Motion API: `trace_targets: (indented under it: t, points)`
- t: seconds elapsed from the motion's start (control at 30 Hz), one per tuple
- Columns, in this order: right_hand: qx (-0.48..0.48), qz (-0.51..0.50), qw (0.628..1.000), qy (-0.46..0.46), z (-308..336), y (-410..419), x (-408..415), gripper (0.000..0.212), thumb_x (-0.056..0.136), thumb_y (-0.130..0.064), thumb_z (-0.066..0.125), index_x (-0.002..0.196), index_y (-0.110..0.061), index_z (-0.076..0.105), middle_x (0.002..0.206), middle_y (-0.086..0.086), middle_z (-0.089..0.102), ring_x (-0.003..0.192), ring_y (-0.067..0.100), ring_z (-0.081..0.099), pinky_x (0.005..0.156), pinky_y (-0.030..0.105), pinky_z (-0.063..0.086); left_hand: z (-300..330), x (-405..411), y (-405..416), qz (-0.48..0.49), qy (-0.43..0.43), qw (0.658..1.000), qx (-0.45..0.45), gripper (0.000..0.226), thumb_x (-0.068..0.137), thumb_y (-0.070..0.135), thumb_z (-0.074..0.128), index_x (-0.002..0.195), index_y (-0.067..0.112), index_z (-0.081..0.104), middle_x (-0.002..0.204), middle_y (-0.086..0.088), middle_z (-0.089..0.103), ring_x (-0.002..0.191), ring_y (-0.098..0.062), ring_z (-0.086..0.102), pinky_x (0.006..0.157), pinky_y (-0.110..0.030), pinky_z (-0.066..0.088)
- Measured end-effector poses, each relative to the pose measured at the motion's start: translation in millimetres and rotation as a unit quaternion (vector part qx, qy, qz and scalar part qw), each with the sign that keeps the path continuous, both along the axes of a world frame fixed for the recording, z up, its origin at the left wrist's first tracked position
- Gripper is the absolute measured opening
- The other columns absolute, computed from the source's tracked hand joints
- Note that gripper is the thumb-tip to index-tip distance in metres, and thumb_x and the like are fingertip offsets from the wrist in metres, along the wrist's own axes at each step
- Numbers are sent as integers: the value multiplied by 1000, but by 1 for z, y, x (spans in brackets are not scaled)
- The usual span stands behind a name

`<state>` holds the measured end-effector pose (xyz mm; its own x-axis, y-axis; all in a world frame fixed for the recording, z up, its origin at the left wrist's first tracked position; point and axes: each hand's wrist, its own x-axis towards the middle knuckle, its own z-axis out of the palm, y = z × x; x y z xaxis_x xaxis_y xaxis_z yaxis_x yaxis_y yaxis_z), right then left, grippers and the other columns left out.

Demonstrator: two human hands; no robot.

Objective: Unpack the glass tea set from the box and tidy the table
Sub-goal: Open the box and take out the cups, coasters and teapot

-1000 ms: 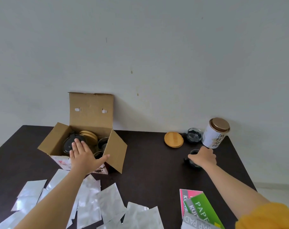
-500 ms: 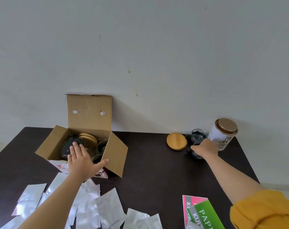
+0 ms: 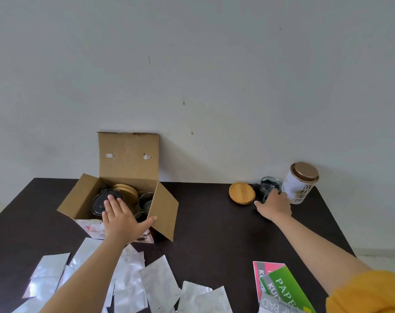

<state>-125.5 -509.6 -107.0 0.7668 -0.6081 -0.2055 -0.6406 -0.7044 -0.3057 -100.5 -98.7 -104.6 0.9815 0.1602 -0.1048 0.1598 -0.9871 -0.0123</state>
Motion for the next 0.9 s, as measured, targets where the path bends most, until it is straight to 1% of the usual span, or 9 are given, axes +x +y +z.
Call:
trace_targets:
  t: [0.2,0.23,0.3,0.33,0.4,0.47,0.67,0.8,0.9]
  points:
    - [-8,71,997,-9,35,73,-2,62,86,-40,61,133,-5,40,132,19,42,122,38,43,97,43,42,9,-2,2,-6,24,999,-41,138,52,97,17,148,-1,-5,155,-22,-15,144,-37,-11,116,-47,3]
    - [-11,85,996,-18,41,89,-2,52,86,-39,61,123,-6,49,123,17,49,116,37,48,93,41,45,10,-3,4,-12,29,998,-50,139,52,98,16,148,-1,-6,155,-22,-15,144,-37,-12,116,-47,2]
    - [-15,121,992,-29,52,121,-1,33,86,-40,61,93,-8,56,96,8,58,94,30,58,70,32,51,15,-3,9,-29,40,997,-57,139,52,98,15,148,-1,-5,155,-23,-14,144,-38,-11,116,-48,2]
    - [-1,129,991,-31,56,138,1,32,87,-40,60,94,-9,55,94,6,58,90,26,59,62,29,46,17,-3,12,-40,43,997,-54,137,54,97,15,148,-2,-3,155,-23,-12,144,-38,-9,116,-48,3]
    - [48,153,986,-42,60,173,3,44,90,-38,57,122,-8,50,118,9,53,103,26,57,69,30,46,23,-2,18,-62,43,996,-43,131,60,95,17,148,-1,4,156,-24,-5,144,-39,-2,116,-49,5]
    - [69,185,979,-57,65,207,6,53,92,-37,56,134,-8,43,132,9,48,116,26,51,86,35,48,29,0,26,-89,40,995,-29,125,64,93,19,148,0,12,156,-23,4,143,-40,6,116,-49,7]
    - [120,225,962,-95,74,289,23,47,93,-33,57,133,-9,50,129,7,58,117,21,55,96,34,47,36,18,65,-173,19,984,-26,100,72,86,28,133,8,41,138,-16,37,124,-36,37,106,-42,31]
    - [141,232,959,-80,79,328,34,45,91,-29,60,131,-10,52,125,7,59,110,21,58,95,34,49,36,36,91,-243,-10,970,-27,86,78,77,38,134,11,38,134,-13,40,119,-30,40,103,-37,33]
    - [117,237,963,-50,66,342,49,45,87,-38,60,128,-20,53,120,1,61,103,19,60,88,37,53,27,43,108,-266,12,964,-11,94,79,78,35,146,13,20,151,-15,22,138,-34,22,113,-46,18]
